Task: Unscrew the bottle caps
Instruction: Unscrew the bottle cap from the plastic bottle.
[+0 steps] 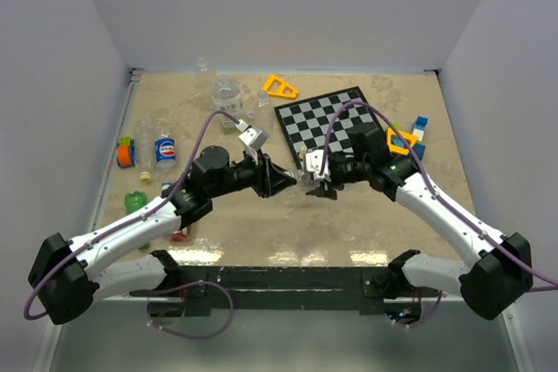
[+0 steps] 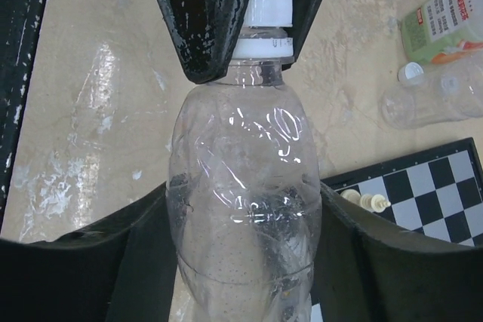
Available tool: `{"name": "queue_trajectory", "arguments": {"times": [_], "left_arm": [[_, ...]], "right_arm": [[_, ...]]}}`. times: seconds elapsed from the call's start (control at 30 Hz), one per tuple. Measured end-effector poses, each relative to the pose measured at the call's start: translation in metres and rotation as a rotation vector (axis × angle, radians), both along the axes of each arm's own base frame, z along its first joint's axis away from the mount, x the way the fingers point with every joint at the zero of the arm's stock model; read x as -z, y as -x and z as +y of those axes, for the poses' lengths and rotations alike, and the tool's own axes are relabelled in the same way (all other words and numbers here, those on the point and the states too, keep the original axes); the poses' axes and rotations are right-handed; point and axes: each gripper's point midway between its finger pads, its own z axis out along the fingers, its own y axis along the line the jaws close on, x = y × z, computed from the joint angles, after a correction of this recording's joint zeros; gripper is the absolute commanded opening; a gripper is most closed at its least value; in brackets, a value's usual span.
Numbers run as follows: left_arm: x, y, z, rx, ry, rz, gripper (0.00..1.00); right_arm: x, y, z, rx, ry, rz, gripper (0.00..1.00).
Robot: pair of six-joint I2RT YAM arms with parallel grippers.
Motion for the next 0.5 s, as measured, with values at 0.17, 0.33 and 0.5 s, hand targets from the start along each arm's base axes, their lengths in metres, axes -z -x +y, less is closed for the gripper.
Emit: {"name": "queue_trajectory", "arguments": {"times": [0.17, 0.33, 0.5], "left_arm": [[0.001, -0.002, 0.001, -0.016, -0.005, 0.003, 0.0], [0.003, 0.0, 0.004, -0.016, -0.016, 0.01, 0.74], [-0.02, 0.007, 0.02, -0.042, 0.003, -0.059, 1.0]], "right_arm": [[0.006, 0.002, 0.001, -0.002, 0.001, 0.03, 0.28], [0.007, 0.004, 0.003, -0.02, -0.001, 0.028, 0.2], [0.014, 0.008, 0.001, -0.037, 0.009, 0.033, 0.18]]}}
